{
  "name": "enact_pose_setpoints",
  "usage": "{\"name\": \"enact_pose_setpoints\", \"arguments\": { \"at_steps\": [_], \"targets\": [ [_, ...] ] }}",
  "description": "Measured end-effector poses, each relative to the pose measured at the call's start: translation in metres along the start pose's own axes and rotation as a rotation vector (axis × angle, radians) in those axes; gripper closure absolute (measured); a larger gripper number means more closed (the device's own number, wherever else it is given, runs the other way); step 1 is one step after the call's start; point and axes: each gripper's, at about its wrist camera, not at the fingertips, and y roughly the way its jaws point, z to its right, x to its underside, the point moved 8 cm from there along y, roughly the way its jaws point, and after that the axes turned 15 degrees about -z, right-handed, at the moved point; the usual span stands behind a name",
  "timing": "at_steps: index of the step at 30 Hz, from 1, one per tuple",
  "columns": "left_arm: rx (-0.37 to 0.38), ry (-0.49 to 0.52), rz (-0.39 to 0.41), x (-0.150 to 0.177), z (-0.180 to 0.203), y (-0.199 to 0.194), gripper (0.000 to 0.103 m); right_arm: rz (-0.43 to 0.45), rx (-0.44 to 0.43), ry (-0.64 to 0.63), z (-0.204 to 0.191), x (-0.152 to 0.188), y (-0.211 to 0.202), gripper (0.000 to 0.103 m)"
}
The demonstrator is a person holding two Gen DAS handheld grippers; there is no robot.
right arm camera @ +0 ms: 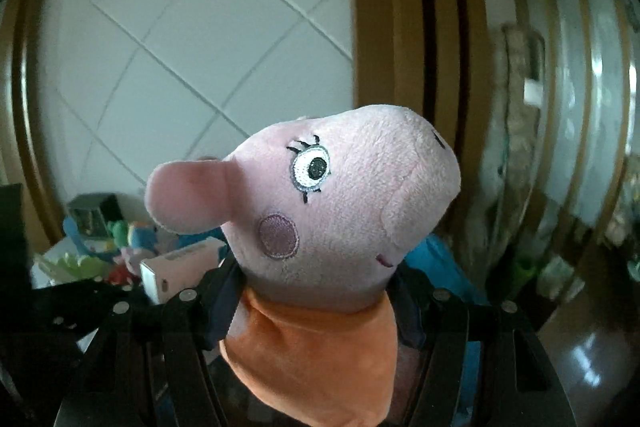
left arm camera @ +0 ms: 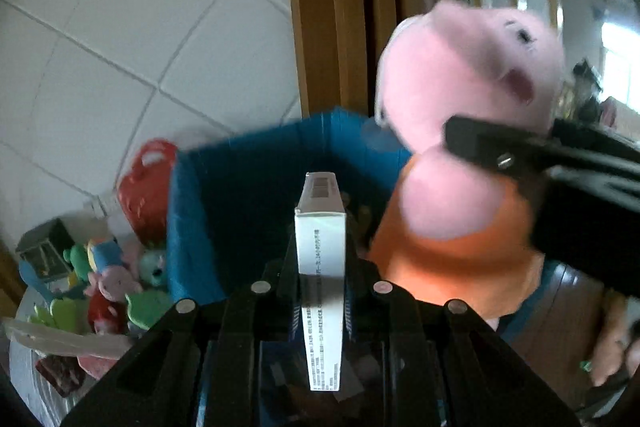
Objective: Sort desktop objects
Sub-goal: 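Carry the white box and Peppa Pig plush into the blue crate and release both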
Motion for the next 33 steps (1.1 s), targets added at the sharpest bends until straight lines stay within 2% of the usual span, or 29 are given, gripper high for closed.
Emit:
{"name": "enact_pose_setpoints", "arguments": {
  "at_steps": [4,11,16,17,20,21,24,28,33],
  "targets": [
    [-0.015,-0.006,-0.03,0.007,0.011,0.011,0.086,-0.037,0.007,0.006,0.012,0.016,0.007,0.037],
    [-0.044,-0.034,-0.046,0.007,0.019,0.014,0.086,-0.06,0.054,-0.053,0.029,0.021,0.029,0.037],
    [-0.065,-0.051,-0.084,0.013,0.012,0.029,0.083,-0.049,0.132,-0.125,0.028,0.024,0.037,0.036],
    [-0.069,-0.052,-0.091,0.014,0.012,0.03,0.076,-0.045,0.148,-0.135,0.029,0.025,0.038,0.036],
    [-0.071,-0.053,-0.095,0.019,0.013,0.029,0.038,-0.042,0.188,-0.154,0.033,0.028,0.043,0.035],
    [-0.074,-0.051,-0.087,0.02,0.014,0.027,0.032,-0.044,0.188,-0.155,0.034,0.029,0.045,0.034],
    [-0.074,-0.048,-0.089,0.024,0.014,0.025,0.032,-0.063,0.187,-0.157,0.036,0.033,0.052,0.029],
    [-0.078,-0.061,-0.094,0.031,0.01,0.022,0.032,-0.069,0.197,-0.149,0.04,0.036,0.057,0.0],
    [-0.074,-0.08,-0.098,0.042,0.005,0.017,0.032,-0.074,0.186,-0.155,0.041,0.042,0.05,0.0]
  ]
}}
